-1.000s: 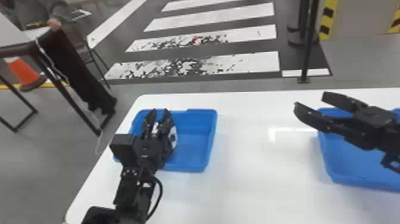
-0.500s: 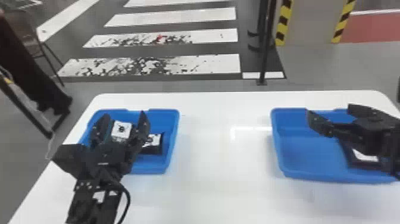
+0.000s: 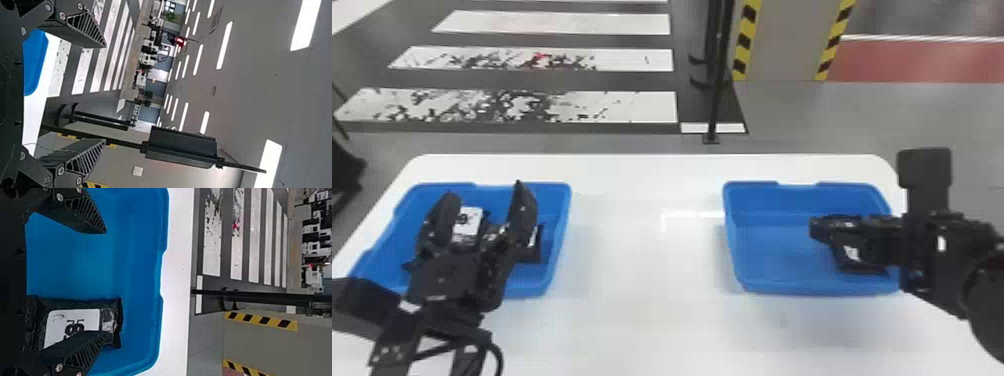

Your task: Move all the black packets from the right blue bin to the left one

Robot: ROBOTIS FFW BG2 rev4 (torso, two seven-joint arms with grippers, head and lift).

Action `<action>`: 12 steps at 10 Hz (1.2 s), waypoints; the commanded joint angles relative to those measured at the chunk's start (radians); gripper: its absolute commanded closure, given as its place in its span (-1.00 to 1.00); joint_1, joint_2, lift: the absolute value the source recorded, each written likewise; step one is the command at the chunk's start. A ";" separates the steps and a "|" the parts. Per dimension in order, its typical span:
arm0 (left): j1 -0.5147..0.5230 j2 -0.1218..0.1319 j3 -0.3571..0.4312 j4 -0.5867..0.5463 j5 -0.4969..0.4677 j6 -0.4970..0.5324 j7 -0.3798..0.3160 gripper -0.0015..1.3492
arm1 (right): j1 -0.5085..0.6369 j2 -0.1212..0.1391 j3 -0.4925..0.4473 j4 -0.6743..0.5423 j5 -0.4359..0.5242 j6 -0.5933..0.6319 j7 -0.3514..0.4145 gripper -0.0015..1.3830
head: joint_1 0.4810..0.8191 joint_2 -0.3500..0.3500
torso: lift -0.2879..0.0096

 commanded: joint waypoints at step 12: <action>0.003 0.012 -0.025 -0.006 0.047 0.046 -0.019 -0.69 | -0.048 0.015 -0.018 0.273 -0.041 -0.083 -0.059 -0.77 | 0.27 -0.30 | -0.20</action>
